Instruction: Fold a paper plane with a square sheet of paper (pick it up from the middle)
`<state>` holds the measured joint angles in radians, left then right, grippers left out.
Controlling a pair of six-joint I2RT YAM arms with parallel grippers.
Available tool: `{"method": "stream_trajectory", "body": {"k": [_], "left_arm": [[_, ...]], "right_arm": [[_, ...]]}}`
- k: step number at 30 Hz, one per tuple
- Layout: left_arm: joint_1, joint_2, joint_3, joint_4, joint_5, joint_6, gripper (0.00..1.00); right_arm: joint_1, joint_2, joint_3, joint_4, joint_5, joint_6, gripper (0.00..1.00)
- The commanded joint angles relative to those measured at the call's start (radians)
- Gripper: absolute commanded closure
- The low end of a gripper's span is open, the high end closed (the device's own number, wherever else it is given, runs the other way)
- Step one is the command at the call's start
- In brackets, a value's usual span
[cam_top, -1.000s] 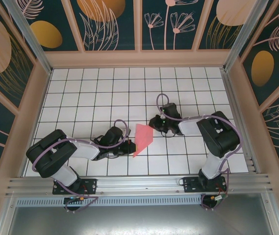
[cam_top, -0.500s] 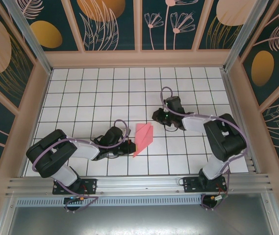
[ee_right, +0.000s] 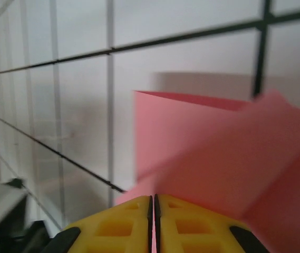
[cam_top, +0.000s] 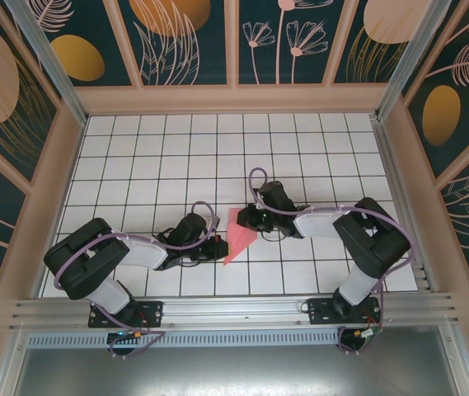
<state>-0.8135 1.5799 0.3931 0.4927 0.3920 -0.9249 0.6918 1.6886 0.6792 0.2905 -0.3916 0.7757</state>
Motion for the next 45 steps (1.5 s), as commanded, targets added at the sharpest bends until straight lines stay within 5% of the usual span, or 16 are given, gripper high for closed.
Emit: {"method": "stream_trajectory", "body": {"k": [1, 9, 13, 19, 28, 45], "left_arm": [[-0.014, 0.073, -0.033, -0.241, -0.071, 0.031, 1.0], [-0.013, -0.186, 0.01, -0.409, -0.099, 0.038, 1.0], [-0.006, -0.296, 0.132, -0.508, -0.14, 0.024, 0.92], [-0.006, -0.188, 0.191, -0.276, 0.005, -0.092, 0.89], [-0.007, 0.007, 0.129, -0.117, 0.038, -0.154, 0.9], [-0.044, -0.07, -0.013, -0.409, 0.067, -0.012, 0.91]], "right_arm": [[-0.002, 0.054, -0.018, -0.003, 0.028, 0.001, 0.87], [-0.011, 0.115, -0.071, 0.038, 0.033, 0.027, 0.88], [-0.008, 0.116, -0.092, 0.058, 0.041, 0.046, 0.88], [-0.008, 0.14, -0.082, 0.039, 0.045, 0.049, 0.88], [-0.008, 0.13, -0.084, 0.022, 0.056, 0.041, 0.87], [-0.024, 0.113, -0.089, -0.017, 0.091, 0.033, 0.87]]}}
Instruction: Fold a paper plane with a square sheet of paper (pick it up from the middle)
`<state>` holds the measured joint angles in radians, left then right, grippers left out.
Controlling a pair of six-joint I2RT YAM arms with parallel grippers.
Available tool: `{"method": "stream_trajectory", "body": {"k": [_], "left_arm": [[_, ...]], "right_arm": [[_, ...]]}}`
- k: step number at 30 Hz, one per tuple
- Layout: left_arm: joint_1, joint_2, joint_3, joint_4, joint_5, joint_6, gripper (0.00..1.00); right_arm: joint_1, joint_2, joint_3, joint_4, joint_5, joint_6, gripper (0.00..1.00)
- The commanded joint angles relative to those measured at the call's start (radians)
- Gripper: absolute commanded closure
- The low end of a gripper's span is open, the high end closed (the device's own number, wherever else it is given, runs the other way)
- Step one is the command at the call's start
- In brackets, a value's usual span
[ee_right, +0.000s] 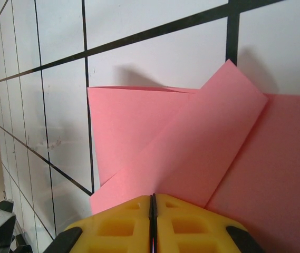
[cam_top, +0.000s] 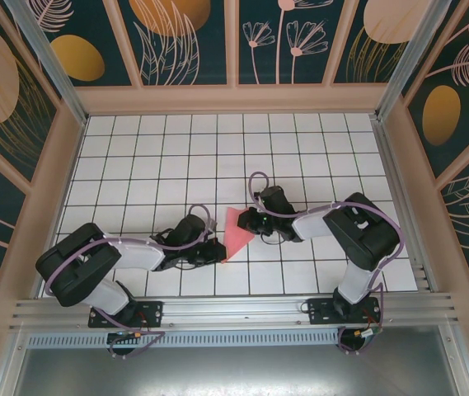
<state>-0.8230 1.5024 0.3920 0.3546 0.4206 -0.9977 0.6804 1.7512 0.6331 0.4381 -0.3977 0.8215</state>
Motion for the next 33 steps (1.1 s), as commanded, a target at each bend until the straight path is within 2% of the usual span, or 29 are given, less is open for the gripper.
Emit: {"method": "stream_trajectory", "body": {"k": [1, 8, 14, 17, 22, 28, 33], "left_arm": [[-0.049, 0.01, 0.016, -0.329, 0.007, 0.085, 0.91], [-0.097, -0.04, 0.044, -0.43, -0.042, 0.102, 0.92], [-0.097, -0.134, 0.025, -0.54, -0.053, 0.141, 0.92], [-0.097, -0.19, 0.037, -0.584, -0.101, 0.137, 0.92], [-0.097, -0.264, 0.067, -0.569, -0.152, 0.102, 0.89], [-0.085, -0.272, 0.124, -0.545, -0.248, 0.091, 0.85], [-0.016, -0.242, 0.166, -0.48, -0.261, 0.097, 0.79]], "right_arm": [[-0.013, 0.05, -0.042, -0.167, 0.101, -0.013, 0.87], [-0.013, 0.047, -0.039, -0.184, 0.109, -0.018, 0.87], [-0.013, 0.057, -0.027, -0.203, 0.112, -0.037, 0.87], [-0.013, 0.063, -0.024, -0.197, 0.097, -0.043, 0.87], [-0.012, 0.051, -0.021, -0.187, 0.071, -0.061, 0.86], [-0.009, -0.014, 0.032, -0.219, 0.029, -0.107, 0.84], [-0.008, -0.146, 0.057, -0.281, 0.065, -0.104, 0.72]]}}
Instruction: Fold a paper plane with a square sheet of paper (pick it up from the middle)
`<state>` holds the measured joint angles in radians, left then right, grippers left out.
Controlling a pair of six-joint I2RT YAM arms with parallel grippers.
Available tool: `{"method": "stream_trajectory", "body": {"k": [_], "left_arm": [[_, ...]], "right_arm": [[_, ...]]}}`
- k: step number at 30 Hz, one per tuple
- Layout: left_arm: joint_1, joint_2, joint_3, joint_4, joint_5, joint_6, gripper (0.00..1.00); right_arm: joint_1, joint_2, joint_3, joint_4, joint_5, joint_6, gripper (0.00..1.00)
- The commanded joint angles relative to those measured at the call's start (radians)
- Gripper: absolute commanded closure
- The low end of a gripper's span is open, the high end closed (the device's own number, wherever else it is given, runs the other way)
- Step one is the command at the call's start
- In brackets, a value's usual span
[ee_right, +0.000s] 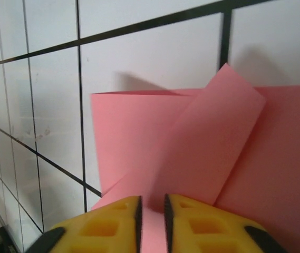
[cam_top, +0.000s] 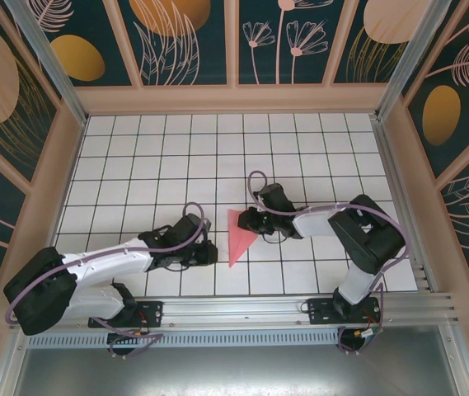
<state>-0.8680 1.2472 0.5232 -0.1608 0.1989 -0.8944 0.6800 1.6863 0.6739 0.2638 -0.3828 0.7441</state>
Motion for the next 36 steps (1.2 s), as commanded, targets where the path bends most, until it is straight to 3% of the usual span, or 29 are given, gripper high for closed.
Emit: {"method": "stream_trajectory", "body": {"k": [1, 5, 9, 12, 15, 21, 29, 36], "left_arm": [[0.039, 0.017, 0.042, 0.057, -0.039, -0.008, 0.75], [0.064, 0.049, 0.08, 0.133, -0.021, 0.007, 0.63], [0.072, 0.138, 0.157, 0.132, -0.004, 0.046, 0.57], [0.073, 0.196, 0.19, 0.129, -0.012, 0.069, 0.56], [0.073, 0.241, 0.214, 0.087, -0.058, 0.082, 0.61], [0.072, 0.279, 0.21, 0.101, -0.046, 0.103, 0.71], [0.072, 0.326, 0.21, 0.136, 0.0, 0.123, 0.73], [0.073, 0.353, 0.227, 0.143, 0.026, 0.143, 0.73]], "right_arm": [[-0.01, -0.115, 0.012, -0.126, 0.071, -0.021, 0.68], [-0.011, -0.238, -0.038, -0.171, 0.132, 0.013, 0.54], [-0.034, -0.336, -0.12, -0.208, 0.176, 0.082, 0.48], [-0.039, -0.381, -0.183, -0.168, 0.154, 0.128, 0.45], [-0.037, -0.372, -0.206, -0.144, 0.13, 0.156, 0.45], [-0.033, -0.31, -0.221, -0.038, 0.069, 0.184, 0.46], [-0.028, -0.218, -0.195, -0.006, 0.057, 0.197, 0.5], [-0.019, -0.172, -0.2, 0.073, 0.018, 0.213, 0.62]]}}
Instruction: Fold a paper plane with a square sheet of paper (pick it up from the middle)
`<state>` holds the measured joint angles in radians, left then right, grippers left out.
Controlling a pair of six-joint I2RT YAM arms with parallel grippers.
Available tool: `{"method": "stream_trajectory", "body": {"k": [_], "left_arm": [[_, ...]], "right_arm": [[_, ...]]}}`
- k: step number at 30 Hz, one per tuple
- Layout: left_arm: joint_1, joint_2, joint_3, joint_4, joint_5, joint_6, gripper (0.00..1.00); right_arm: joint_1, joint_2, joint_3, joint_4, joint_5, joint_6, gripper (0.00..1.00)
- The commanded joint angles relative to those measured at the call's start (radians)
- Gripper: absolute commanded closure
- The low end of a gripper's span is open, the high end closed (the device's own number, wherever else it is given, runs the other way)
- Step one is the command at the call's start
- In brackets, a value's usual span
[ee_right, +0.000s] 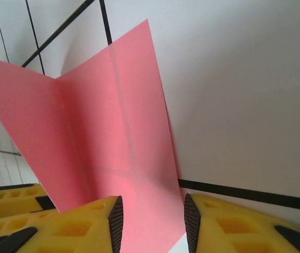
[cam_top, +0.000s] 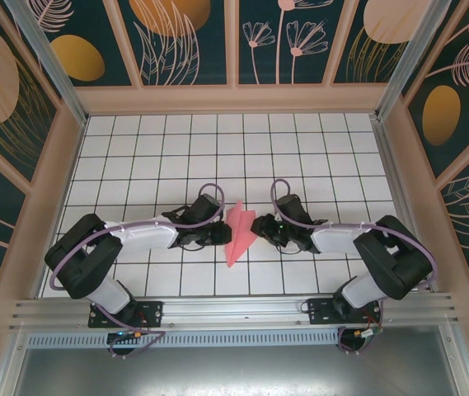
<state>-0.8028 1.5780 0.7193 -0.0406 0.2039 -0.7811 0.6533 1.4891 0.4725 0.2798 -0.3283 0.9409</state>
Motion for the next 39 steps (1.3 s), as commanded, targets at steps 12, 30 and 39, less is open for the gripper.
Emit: {"method": "stream_trajectory", "body": {"k": [12, 30, 39], "left_arm": [[0.007, 0.062, 0.049, 0.022, 0.042, 0.034, 0.77], [0.008, 0.061, 0.048, 0.025, 0.047, 0.031, 0.72], [0.007, 0.075, 0.045, 0.032, 0.057, 0.028, 0.73]], "right_arm": [[0.02, 0.008, 0.03, 0.017, -0.006, 0.02, 0.62], [0.076, 0.028, 0.094, -0.147, 0.097, 0.045, 0.61], [0.083, 0.036, 0.121, -0.107, 0.068, 0.041, 0.66]]}}
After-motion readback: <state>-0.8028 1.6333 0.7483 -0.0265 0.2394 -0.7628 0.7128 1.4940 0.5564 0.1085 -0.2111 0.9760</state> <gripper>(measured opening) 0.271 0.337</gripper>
